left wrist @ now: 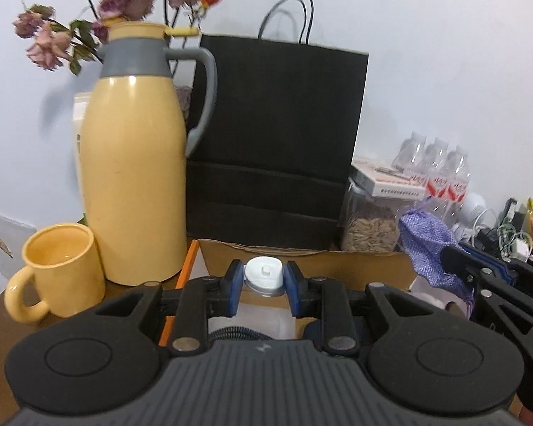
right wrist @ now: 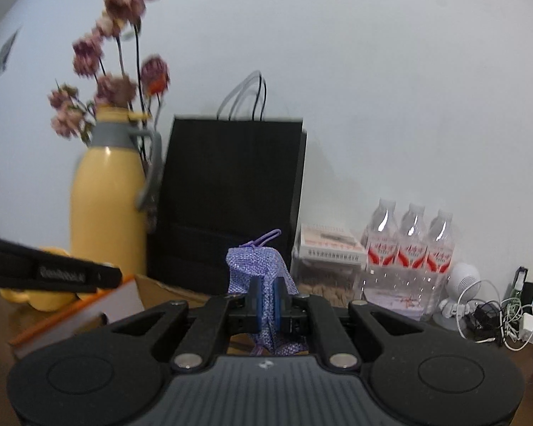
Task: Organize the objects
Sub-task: 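Carry white cap and lavender pouch into the box while both grippers open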
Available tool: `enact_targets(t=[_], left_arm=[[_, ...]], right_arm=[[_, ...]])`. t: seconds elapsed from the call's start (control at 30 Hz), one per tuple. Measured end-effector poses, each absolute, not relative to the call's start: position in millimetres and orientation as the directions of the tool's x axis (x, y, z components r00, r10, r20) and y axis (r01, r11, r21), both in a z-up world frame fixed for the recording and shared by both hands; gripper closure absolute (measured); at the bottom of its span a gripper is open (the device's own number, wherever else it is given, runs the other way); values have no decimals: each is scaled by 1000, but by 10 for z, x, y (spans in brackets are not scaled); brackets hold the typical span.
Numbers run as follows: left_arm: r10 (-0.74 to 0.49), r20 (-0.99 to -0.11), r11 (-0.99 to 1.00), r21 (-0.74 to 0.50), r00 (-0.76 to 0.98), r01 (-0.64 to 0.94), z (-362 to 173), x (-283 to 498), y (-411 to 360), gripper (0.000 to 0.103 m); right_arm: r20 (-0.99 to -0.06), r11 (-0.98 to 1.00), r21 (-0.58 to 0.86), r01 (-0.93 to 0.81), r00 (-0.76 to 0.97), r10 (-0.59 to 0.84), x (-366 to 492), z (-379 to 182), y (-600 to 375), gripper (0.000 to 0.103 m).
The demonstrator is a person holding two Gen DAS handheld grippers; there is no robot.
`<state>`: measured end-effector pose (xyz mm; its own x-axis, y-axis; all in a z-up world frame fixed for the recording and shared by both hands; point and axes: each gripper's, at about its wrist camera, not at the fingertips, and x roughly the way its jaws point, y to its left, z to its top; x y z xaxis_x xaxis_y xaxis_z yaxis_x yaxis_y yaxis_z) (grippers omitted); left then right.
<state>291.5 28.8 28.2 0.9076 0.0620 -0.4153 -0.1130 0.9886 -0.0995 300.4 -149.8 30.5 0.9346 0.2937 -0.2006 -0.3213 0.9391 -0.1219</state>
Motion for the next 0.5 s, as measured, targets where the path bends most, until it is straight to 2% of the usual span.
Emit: enact_targets(t=[0.3,0.33,0.4,0.43,0.47,0.5], left_arm=[[56,-466,993,-66,883,-98,81,3229,305,74],[61,-468,993,-61,882,-101,66,3236,312,67],[67,-466,992,-62,882,-108,44,3233,331,42],[76,-461,991,-63,884,-118,36,3222,343,19],[83,-453,990,-63,888,-125,38,3220,355,3],[91,-438,990,-61,894,-130,43,3203,360,0]], right_arm=[[-328,923,-121,-366,892,311,3539,29,-1379,96],[-347,920,-117,-374,883,315,3568,-2,-1378,93],[-383,918,-106,-381,868,316,3586,-59,-1382,85],[-396,918,-99,-384,861,318,3597,-80,-1386,75],[-404,919,-94,-383,858,316,3599,-86,-1389,60],[-410,922,-88,-377,858,311,3598,-84,-1395,50]])
